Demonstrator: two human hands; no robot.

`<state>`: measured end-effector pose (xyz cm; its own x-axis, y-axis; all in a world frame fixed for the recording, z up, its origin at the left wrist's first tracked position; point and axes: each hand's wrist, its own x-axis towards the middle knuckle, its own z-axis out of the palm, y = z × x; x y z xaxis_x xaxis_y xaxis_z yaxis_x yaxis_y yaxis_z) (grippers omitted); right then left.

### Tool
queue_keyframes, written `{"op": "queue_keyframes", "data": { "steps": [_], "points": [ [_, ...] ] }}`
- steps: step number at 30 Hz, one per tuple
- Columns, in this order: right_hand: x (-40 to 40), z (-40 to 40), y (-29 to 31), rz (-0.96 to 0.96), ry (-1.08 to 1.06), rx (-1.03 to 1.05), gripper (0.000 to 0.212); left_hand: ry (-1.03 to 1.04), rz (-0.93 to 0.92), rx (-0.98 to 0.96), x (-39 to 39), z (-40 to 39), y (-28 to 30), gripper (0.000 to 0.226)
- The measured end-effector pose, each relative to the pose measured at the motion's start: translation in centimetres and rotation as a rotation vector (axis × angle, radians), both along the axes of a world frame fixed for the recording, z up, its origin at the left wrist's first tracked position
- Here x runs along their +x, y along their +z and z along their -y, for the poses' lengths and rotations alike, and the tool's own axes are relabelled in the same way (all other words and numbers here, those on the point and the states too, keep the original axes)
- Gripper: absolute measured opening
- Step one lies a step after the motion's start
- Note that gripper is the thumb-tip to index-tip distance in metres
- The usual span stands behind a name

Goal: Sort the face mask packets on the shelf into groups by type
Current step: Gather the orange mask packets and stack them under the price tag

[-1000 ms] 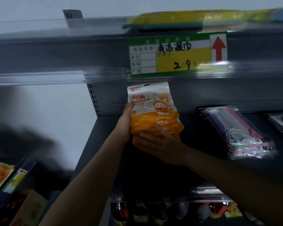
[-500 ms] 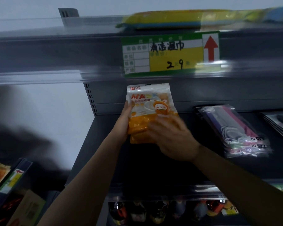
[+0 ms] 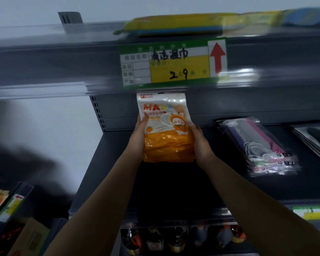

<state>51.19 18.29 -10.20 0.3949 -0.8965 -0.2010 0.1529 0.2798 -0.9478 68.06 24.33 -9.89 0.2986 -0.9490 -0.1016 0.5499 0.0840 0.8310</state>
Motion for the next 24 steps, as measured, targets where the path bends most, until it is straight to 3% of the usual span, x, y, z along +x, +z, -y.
{"op": "queue_keyframes", "data": {
  "steps": [7,8,9,12,13,15,19,24],
  "points": [
    [-1.2,-0.3,-0.1,0.181,-0.01,-0.055,0.068,0.078,0.08,0.129,0.7,1.0,0.6,0.044],
    [-1.3,-0.8,0.2,0.086,-0.053,-0.22,0.066,0.076,0.079,0.13,0.7,1.0,0.6,0.043],
    [-1.4,-1.3,0.4,-0.12,-0.095,-0.518,0.068,0.076,0.082,0.129,0.6,1.1,0.6,0.044],
    [-1.0,-2.2,0.0,-0.837,-0.127,-1.582,0.073,0.068,0.1,0.113,1.0,1.3,0.2,0.052],
    [-0.6,-2.4,-0.4,-0.96,-0.096,-1.802,0.072,0.057,0.1,0.111,1.0,1.4,0.2,0.055],
    [0.6,-2.4,-1.6,-1.119,-0.071,-2.021,0.075,0.012,0.085,0.119,1.1,1.6,0.2,0.063],
    [1.5,-0.7,-3.5,-1.326,-0.145,-2.061,0.086,-0.031,0.015,0.123,0.6,0.8,0.8,0.053],
    [2.4,-0.8,-3.0,-1.286,-0.21,-2.009,0.088,0.031,0.13,0.055,0.1,-1.0,-0.8,0.05]
  ]
}}
